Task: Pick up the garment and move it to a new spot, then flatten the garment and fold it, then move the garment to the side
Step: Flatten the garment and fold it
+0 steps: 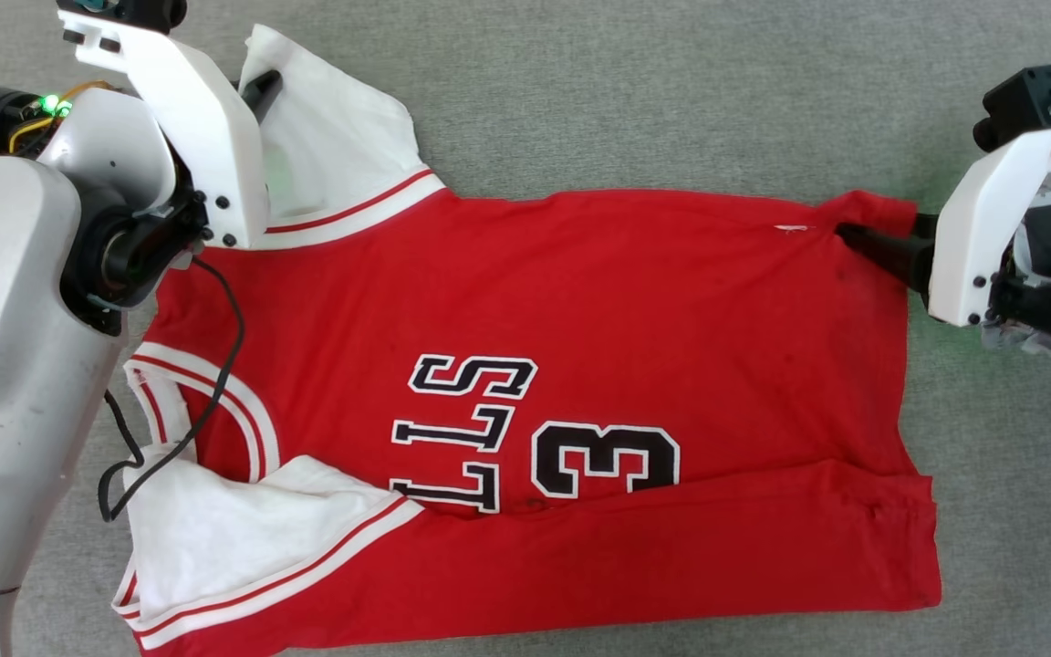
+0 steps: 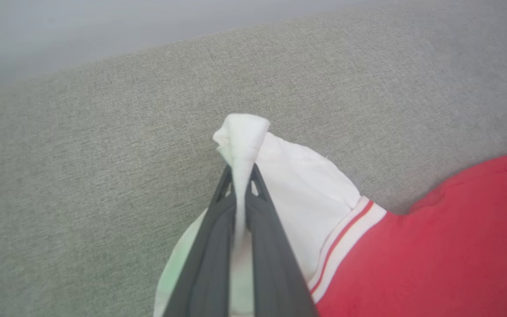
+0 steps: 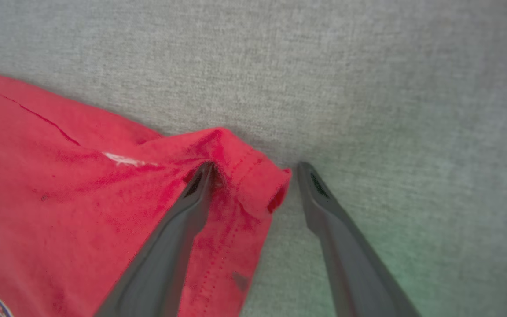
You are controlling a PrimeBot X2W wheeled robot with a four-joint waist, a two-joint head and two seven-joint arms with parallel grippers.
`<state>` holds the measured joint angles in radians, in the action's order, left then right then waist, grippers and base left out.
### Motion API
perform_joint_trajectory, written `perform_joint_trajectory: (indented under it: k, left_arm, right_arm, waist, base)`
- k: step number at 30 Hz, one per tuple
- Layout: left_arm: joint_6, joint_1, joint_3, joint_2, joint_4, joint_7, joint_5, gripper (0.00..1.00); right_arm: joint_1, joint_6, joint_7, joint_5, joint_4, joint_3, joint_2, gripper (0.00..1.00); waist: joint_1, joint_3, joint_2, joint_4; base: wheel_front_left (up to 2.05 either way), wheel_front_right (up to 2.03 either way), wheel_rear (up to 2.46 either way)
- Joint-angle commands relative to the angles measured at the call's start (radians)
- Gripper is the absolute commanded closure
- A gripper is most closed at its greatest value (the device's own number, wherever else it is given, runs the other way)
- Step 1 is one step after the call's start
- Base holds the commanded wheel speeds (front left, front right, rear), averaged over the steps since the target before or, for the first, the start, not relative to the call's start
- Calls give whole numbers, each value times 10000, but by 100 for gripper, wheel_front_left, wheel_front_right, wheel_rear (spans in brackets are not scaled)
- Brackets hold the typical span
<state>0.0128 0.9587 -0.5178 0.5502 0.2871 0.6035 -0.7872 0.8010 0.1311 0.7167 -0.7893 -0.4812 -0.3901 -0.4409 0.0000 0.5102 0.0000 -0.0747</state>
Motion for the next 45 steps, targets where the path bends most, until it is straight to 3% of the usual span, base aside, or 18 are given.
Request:
perform_joint_trajectory:
  k: [1, 2, 5, 13, 18, 27, 34, 41, 42, 43, 44, 45]
  left_arm:
    - [-19, 17, -24, -47, -52, -91, -7, 100]
    - [-31, -3, -42, -69, -54, -98, -18, 100]
    - [-31, -67, -32, -74, -21, -163, -52, 100]
    - [97, -685, 380, -4, 34, -977, -284, 100]
    - [280, -1632, 793, 168, -313, -1654, -570, 100]
    - [1102, -4829, 1654, 447, -1625, -3074, -1161, 100]
    - [1657, -7616, 1930, 55, -1727, -3791, -1845, 100]
    - [1569, -9103, 1902, -570, -932, -3973, -2578, 100]
    - [1544, -9219, 1841, -650, -779, -3925, -2649, 88]
    - [1482, -9256, 1823, -725, -670, -3991, -2668, 38]
    - [1454, -9287, 1812, -768, -579, -4075, -2649, 0]
    - [1418, -9307, 1796, -786, -510, -4156, -2614, 0]
  right_arm:
    - [-688, -7, 765, -101, -833, -604, 469, 73]
    - [-744, -7, 1076, -163, -998, -712, 526, 100]
    - [-552, 5, 1060, -159, -874, -870, 527, 100]
    - [436, -7, -989, 657, -191, -509, -203, 100]
    - [83, -7, -1806, 953, -68, -164, -216, 100]
    - [-1798, -9, -2562, 1146, 586, 445, -187, 100]
    - [-3755, -9, -2961, 1138, 879, 755, 56, 100]
    - [-5250, -11, -3279, 1063, 676, 899, 430, 100]
    - [-5399, -11, -3362, 1107, 616, 932, 473, 80]
    - [-5522, -11, -3441, 1109, 569, 956, 544, 18]
    - [-5640, -11, -3555, 1152, 523, 977, 573, 0]
    - [-5750, -11, -3680, 1170, 517, 1014, 596, 0]
  waist:
    - [0, 44, 0, 101]
    - [0, 38, 0, 125]
    - [0, -8, 0, 146]
    - [0, -771, 0, 196]
    - [0, -1485, 0, 280]
    - [0, -2612, 0, 420]
    - [0, -3224, 0, 404]
    - [0, -3505, 0, 294]
    - [0, -3527, 0, 286]
    - [0, -3556, 0, 275]
    - [0, -3620, 0, 261]
    - [0, -3661, 0, 254]
  base:
    - [0, 0, 0]
    - [0, 0, 0]
    - [0, 0, 0]
    - [0, 0, 0]
    - [0, 0, 0]
    - [0, 0, 0]
    - [0, 0, 0]
    - [0, 0, 0]
    - [0, 0, 0]
    - [0, 0, 0]
    - [0, 0, 0]
    - [0, 0, 0]
